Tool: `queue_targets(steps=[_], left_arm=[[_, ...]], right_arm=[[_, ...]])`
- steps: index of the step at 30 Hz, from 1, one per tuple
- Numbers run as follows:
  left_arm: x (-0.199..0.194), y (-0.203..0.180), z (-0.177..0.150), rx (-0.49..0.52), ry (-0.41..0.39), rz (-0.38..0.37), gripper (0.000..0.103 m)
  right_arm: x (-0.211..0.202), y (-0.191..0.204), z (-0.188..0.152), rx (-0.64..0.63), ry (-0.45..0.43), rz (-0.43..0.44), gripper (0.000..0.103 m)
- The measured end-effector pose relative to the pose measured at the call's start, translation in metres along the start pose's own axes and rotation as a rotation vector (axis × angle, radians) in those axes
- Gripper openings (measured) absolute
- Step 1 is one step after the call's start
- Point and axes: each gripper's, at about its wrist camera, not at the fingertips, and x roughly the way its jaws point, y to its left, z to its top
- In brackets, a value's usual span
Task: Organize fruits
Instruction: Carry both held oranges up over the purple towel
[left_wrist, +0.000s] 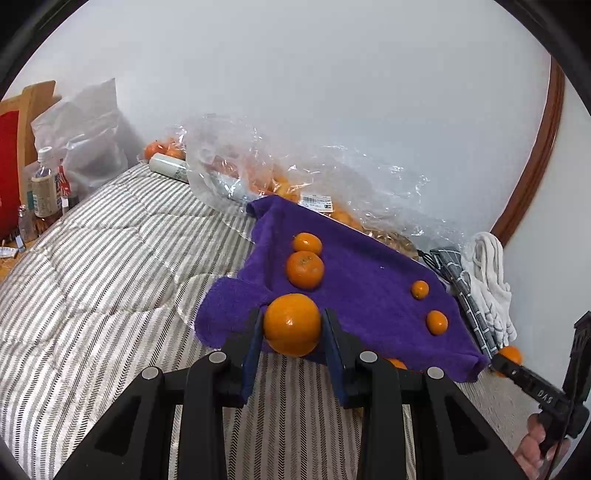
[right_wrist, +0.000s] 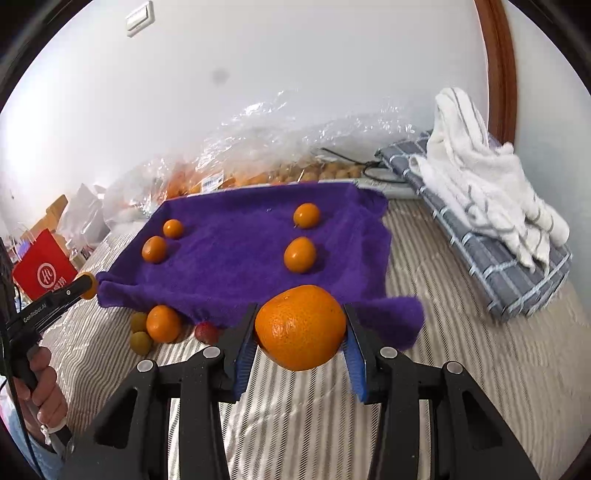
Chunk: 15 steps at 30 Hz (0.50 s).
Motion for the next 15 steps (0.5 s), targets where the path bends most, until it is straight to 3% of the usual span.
queue_targets(steps=[3, 9, 12, 15], left_arm=[[0.003, 0.001, 0.003, -0.009, 0.042, 0.030, 0.030], [-0.003, -0.006, 0.015, 0.031, 0.071, 0.010, 0.030], [-0.003, -0.010, 0.021, 0.028, 0.097, -0.033, 0.030], [0.001, -0.014, 0.024, 0.052, 0.115, -0.009, 0.030]], right_arm=[[-0.003, -0.009, 0.002, 0.007, 0.002, 0.011, 0.043], [-0.010, -0.025, 0.002, -0.009, 0.034, -0.062, 0.043], [-0.009, -0.028, 0.005, 0.027, 0.047, -0.050, 0.043], [-0.006, -0.020, 0.008, 0.002, 0.043, -0.077, 0.043]])
